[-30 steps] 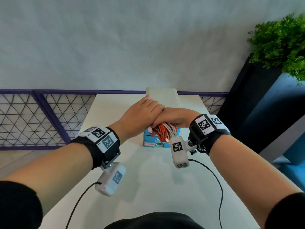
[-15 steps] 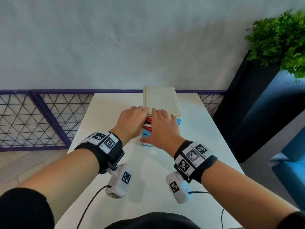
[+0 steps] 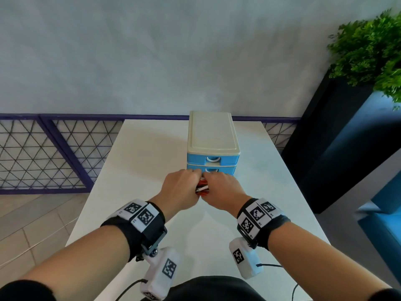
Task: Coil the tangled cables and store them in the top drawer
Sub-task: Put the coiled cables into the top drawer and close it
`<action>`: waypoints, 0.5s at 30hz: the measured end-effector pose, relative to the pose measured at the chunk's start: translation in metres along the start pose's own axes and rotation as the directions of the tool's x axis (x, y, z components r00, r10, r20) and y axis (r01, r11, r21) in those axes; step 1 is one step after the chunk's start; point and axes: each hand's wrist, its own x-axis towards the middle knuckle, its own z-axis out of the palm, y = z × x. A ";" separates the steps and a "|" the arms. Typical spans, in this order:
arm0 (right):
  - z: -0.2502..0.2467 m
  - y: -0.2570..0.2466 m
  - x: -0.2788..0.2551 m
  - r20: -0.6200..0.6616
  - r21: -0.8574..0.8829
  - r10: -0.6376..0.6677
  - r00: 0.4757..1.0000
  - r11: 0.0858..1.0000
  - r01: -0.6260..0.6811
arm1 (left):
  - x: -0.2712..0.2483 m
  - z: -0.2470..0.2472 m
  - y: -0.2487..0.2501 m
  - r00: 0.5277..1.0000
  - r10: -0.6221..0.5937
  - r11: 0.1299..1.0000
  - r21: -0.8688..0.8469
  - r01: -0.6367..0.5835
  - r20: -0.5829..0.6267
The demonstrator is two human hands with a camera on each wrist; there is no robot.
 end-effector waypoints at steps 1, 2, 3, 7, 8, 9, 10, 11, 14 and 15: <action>0.000 0.003 -0.001 0.022 0.003 -0.002 1.000 1.000 0.002 | 0.000 0.001 0.001 1.000 0.012 1.000 -0.006 -0.012 0.012; -0.001 0.006 -0.001 0.041 0.001 0.004 0.999 1.000 -0.004 | 0.001 0.002 0.002 0.999 0.022 1.000 -0.013 -0.022 0.025; -0.003 0.008 0.000 0.052 -0.008 0.010 0.999 1.000 -0.010 | 0.004 0.002 0.002 0.999 0.032 0.999 -0.032 -0.031 0.038; -0.020 0.017 0.007 0.041 -0.068 0.009 0.999 0.998 -0.006 | 0.022 -0.011 -0.005 0.988 0.094 0.971 -0.229 -0.063 0.125; -0.024 0.020 0.010 0.027 -0.072 0.016 0.999 0.997 -0.015 | 0.027 -0.018 -0.009 0.987 0.106 0.953 -0.296 -0.066 0.123; -0.027 0.022 0.012 0.009 -0.074 0.024 1.000 0.997 -0.023 | 0.032 -0.024 -0.013 0.990 0.099 0.924 -0.379 -0.055 0.098; -0.029 0.024 0.014 -0.004 -0.076 0.031 1.000 0.997 -0.031 | 0.036 -0.030 -0.017 0.996 0.071 0.883 -0.469 -0.034 0.062; -0.030 0.026 0.017 -0.012 -0.082 0.031 0.999 0.996 -0.032 | 0.041 -0.034 -0.021 1.000 0.030 0.844 -0.536 -0.021 0.009; -0.030 0.031 0.025 0.005 -0.093 0.032 0.999 0.995 -0.032 | 0.056 -0.042 -0.030 0.992 -0.034 0.864 -0.502 -0.032 -0.122; -0.030 0.033 0.027 0.014 -0.088 0.037 0.999 0.995 -0.035 | 0.061 -0.041 -0.033 0.993 -0.020 0.884 -0.466 -0.035 -0.113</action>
